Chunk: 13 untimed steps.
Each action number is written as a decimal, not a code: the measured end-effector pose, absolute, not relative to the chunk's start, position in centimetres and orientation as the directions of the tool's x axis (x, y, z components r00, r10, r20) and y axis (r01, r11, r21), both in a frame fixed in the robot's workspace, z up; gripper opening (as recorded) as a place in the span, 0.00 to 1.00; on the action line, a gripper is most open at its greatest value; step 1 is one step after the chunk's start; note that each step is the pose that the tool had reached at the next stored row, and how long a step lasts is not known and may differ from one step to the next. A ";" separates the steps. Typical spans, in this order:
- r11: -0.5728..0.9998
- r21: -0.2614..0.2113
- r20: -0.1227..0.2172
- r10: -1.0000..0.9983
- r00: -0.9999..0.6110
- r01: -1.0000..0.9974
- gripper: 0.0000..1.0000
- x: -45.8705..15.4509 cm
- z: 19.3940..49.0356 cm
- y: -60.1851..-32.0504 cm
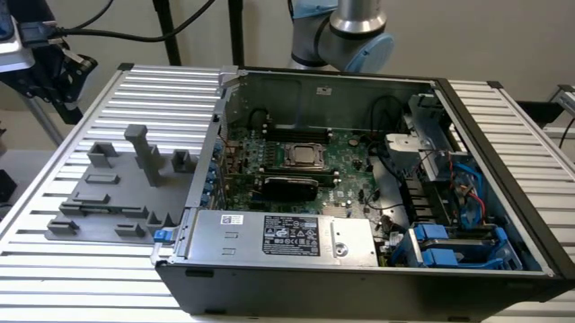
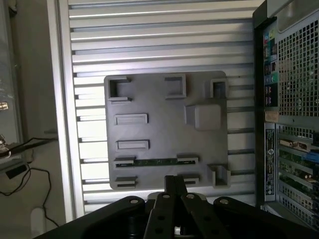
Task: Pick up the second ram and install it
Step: 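Reach for the second ram, then pick up the second ram and move it above second insertion slot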
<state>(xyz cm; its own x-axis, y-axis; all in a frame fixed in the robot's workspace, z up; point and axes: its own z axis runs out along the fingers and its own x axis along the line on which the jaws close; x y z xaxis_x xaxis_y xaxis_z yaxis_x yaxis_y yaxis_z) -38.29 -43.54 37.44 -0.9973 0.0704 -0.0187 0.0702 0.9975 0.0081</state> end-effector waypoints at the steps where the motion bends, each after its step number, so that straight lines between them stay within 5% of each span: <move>1: 0.997 0.008 -0.019 0.070 -0.997 0.070 0.11 -38.3 37.4 -43.5; 13: 0.997 0.008 -0.019 0.070 -0.997 0.070 0.11 -38.3 37.4 -43.5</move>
